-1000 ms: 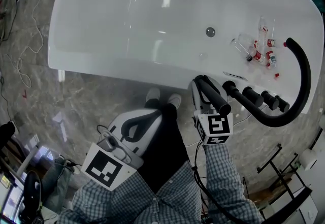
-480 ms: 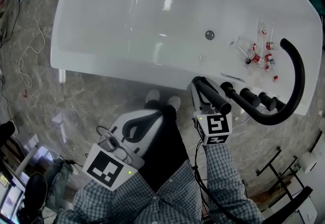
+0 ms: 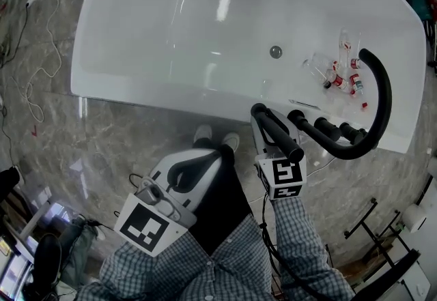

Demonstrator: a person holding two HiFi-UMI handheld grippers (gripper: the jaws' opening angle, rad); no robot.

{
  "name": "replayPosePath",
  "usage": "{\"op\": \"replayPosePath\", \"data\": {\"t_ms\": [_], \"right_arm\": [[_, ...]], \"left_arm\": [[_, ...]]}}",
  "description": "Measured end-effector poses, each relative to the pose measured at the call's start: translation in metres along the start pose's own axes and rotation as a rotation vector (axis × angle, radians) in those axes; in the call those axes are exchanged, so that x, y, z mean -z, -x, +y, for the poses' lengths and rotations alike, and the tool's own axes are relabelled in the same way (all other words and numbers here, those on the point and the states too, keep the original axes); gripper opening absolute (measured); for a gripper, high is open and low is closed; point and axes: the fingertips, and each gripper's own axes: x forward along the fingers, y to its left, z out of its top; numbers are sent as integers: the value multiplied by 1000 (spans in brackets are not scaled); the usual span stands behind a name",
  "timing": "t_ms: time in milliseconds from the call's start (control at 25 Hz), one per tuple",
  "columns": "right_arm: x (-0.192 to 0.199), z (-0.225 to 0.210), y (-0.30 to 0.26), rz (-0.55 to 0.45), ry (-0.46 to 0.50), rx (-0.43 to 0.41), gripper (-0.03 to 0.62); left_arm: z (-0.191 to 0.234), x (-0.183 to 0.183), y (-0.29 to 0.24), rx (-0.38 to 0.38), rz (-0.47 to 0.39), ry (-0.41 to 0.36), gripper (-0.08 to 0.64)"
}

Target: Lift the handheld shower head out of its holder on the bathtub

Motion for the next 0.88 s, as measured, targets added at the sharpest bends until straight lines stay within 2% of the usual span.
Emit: {"op": "replayPosePath", "data": {"t_ms": [320,600,880], "right_arm": [[-2,3,23,-7,-41,7,135],[-29,1,49,-22,-29,45,135],[-46,6,71,-38,-48,43,135]], "left_arm": [[-15,-12,7,11,-6,-24,6],[-31,-27,16,17,-20,-51,6],[-46,-43,19,31,-39,-72,6]]}}
